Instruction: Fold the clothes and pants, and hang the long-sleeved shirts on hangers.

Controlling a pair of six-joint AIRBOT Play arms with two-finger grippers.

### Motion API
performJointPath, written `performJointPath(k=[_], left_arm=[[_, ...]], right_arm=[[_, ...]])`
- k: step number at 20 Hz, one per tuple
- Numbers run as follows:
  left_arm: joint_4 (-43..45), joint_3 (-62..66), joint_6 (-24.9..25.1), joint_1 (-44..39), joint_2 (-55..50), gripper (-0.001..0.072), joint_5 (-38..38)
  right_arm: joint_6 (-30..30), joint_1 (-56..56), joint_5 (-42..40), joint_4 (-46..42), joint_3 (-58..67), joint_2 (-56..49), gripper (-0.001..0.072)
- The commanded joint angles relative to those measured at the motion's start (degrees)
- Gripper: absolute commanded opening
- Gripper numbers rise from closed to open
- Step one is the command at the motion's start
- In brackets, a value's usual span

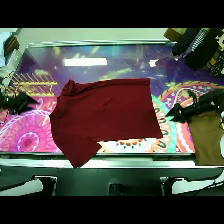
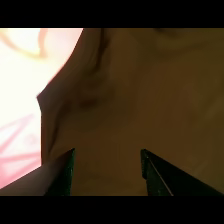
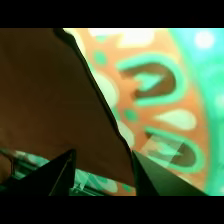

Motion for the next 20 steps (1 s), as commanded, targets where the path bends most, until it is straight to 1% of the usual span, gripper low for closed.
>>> performJointPath(k=[1, 5, 8, 12, 17, 20], left_arm=[[0.0, -16.61, 1.75, 1.86, 8.9, 0.0475, 3.63], [0.0, -23.23, 2.12, 1.84, 11.26, 0.0475, 4.37], [0.0, -23.58, 2.14, 1.84, 11.26, 0.0476, 4.42], [0.0, -23.61, 2.62, 1.84, 11.26, 0.0475, 4.39], [0.07, -23.93, 3.82, 1.86, 11.23, 0.0475, 4.44], [0.02, -26.21, 4.79, 1.84, 11.23, 0.0475, 5.03]], right_arm=[[-4.31, -0.5, 3.63, -0.61, -10.23, 1.95, 0.042], [-5.4, -0.5, 3.41, -2.05, -10.67, 2.03, 0.042], [-5.4, -0.5, 1.75, -3.06, -11.1, 2.1, 0.0419], [-5.92, -0.46, 2.51, -1.97, -15.65, 3.34, 0.0419], [-7.06, -0.44, 8.07, 2.82, -21.03, 3.52, 0.0414], [-7.32, -0.46, 11.47, 3.04, -21.11, 3.69, 0.0241]])
